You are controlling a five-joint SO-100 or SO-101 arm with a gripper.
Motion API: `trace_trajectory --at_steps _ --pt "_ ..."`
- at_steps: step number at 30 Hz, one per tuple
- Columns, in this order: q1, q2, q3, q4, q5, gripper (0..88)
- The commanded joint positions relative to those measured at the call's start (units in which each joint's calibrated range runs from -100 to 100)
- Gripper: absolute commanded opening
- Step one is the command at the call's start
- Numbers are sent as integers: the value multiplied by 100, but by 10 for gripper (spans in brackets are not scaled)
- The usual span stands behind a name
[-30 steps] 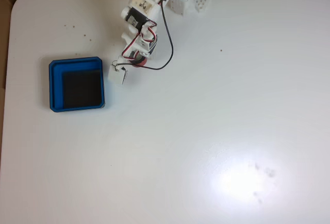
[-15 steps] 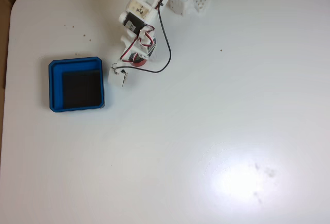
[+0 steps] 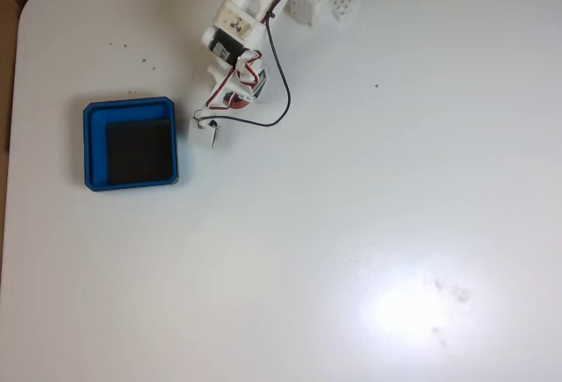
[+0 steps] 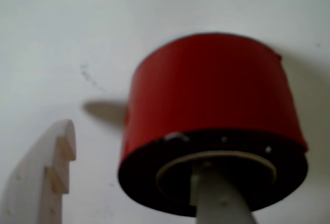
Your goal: Pick the red roll and drop it in the blue box
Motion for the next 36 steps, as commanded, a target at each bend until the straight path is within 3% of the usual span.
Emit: trace_trajectory --at_steps 1,13,22,36 --pt "20 -13 -299 -35 11 186" --pt "39 -4 -281 -26 11 177" --pt "59 -13 -281 -26 -33 0" --pt "186 -1050 -326 40 -33 6"
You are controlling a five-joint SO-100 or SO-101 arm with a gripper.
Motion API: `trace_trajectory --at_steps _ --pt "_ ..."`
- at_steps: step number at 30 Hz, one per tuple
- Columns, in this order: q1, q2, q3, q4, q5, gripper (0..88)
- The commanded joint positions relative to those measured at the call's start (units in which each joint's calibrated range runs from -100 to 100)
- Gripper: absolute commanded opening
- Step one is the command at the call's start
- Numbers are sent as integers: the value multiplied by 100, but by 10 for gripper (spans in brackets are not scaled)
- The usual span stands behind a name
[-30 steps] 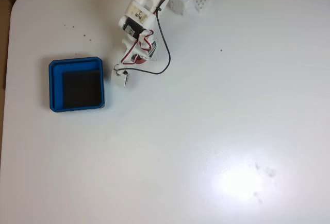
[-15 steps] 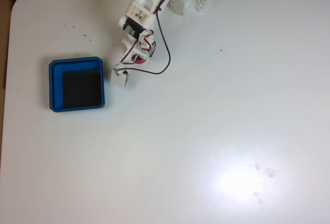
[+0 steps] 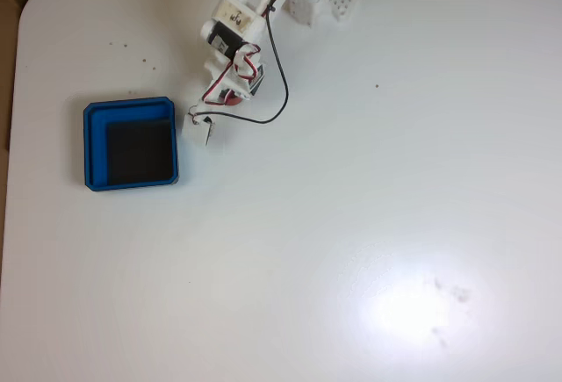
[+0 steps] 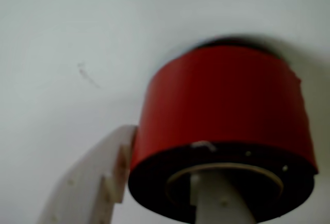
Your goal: Pick the red roll and drop it in the blue box
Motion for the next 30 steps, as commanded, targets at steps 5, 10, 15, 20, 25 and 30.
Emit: trace_trajectory --at_steps 5,10,15,20,25,30 --pt "67 -1521 -353 15 11 7" --pt "67 -1579 -1629 15 -33 7" --pt "67 -534 -3399 23 -33 7" --pt "67 687 -4594 23 -33 7" --pt "262 1790 -5591 -2 -33 7" --pt "546 2551 -6247 -10 -33 7"
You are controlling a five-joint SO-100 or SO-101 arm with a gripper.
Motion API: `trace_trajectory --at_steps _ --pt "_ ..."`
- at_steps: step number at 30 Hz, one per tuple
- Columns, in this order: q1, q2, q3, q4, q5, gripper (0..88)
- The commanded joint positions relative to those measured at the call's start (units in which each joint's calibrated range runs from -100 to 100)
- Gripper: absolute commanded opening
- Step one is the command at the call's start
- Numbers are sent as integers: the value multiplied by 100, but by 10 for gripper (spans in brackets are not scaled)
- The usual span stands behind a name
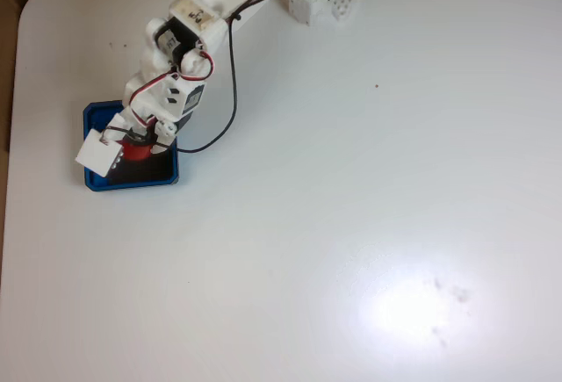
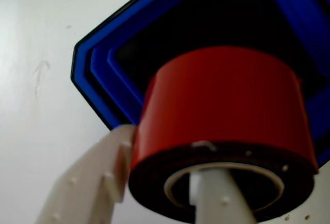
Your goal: Pick the red roll and drop it in the blue box
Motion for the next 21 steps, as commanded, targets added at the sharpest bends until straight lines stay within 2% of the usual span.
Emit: trace_trajectory --at_steps 1,21 --pt "140 314 -650 -18 -41 7" --pt "501 774 -704 -43 -59 10"
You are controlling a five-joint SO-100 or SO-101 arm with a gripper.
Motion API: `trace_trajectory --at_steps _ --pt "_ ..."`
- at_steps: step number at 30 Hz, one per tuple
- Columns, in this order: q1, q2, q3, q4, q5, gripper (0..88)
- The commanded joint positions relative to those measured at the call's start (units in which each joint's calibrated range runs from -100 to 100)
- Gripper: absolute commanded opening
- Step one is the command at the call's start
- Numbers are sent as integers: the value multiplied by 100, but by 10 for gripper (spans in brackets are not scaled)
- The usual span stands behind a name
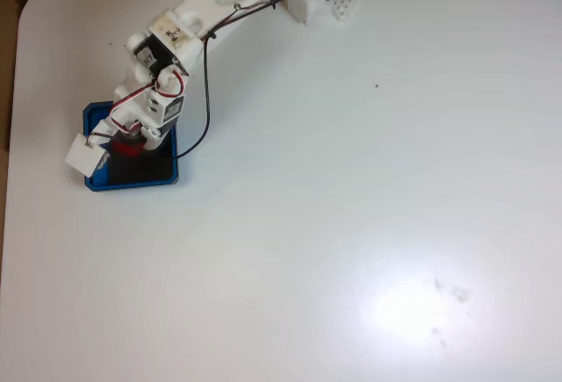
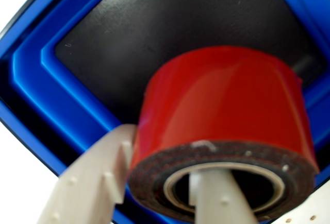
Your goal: Pick the red roll and drop it in the blue box
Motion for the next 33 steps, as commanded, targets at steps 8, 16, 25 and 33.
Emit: trace_trajectory --at_steps 8,16,25,33 --pt "56 -114 -444 -51 -25 18" --pt "85 -139 -363 -34 -17 112" --pt "241 -1444 257 32 18 112" --pt "388 -3292 2359 -26 36 112"
